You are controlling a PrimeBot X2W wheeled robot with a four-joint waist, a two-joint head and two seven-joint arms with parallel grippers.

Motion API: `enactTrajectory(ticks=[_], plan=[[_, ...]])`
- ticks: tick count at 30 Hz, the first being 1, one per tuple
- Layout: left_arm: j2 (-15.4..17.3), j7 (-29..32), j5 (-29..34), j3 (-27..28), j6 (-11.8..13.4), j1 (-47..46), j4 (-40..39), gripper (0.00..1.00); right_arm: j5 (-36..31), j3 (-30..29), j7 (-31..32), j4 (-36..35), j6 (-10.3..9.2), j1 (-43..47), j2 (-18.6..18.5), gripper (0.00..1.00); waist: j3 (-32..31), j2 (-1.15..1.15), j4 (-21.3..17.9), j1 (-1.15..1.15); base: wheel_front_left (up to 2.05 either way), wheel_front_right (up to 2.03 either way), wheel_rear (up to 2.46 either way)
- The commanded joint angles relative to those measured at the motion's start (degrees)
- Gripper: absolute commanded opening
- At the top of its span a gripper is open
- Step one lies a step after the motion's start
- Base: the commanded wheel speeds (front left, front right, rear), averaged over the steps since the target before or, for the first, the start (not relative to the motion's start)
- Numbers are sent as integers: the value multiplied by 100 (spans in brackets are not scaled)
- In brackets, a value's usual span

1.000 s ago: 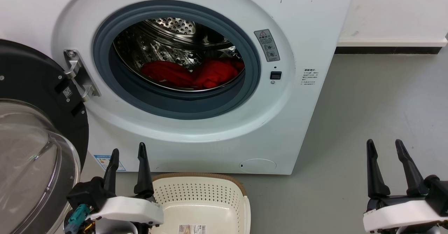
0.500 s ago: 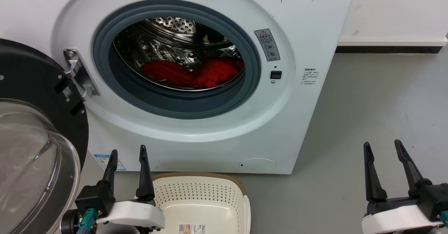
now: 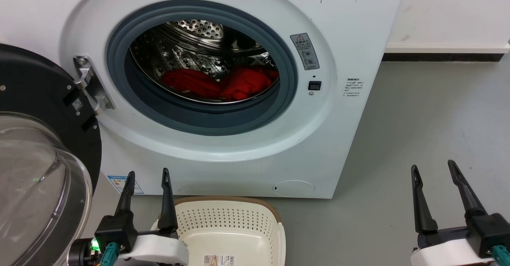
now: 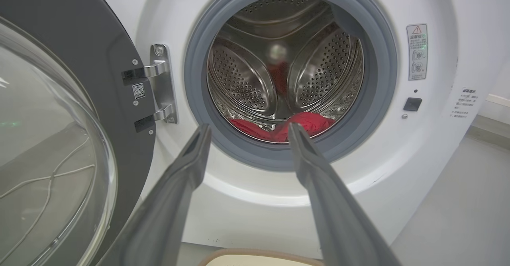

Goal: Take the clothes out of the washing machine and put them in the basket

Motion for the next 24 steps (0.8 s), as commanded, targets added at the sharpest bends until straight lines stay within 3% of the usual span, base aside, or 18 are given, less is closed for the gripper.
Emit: enactTrajectory(ticks=[1, 10, 24], plan=[[-3, -49, 101, -9, 26, 39, 2, 100, -167, 20, -39, -62, -2, 72, -1, 100, -1, 0, -3, 0, 0, 0, 0], [-3, -144, 407, -72, 82, 74, 34, 100, -531, 13, -136, -65, -3, 127, -1, 100, 10, 0, 10, 0, 0, 0, 0], [-4, -132, 318, -46, 68, 72, 126, 100, -320, -38, -127, 163, -3, 53, 0, 100, 6, 0, 5, 0, 0, 0, 0]])
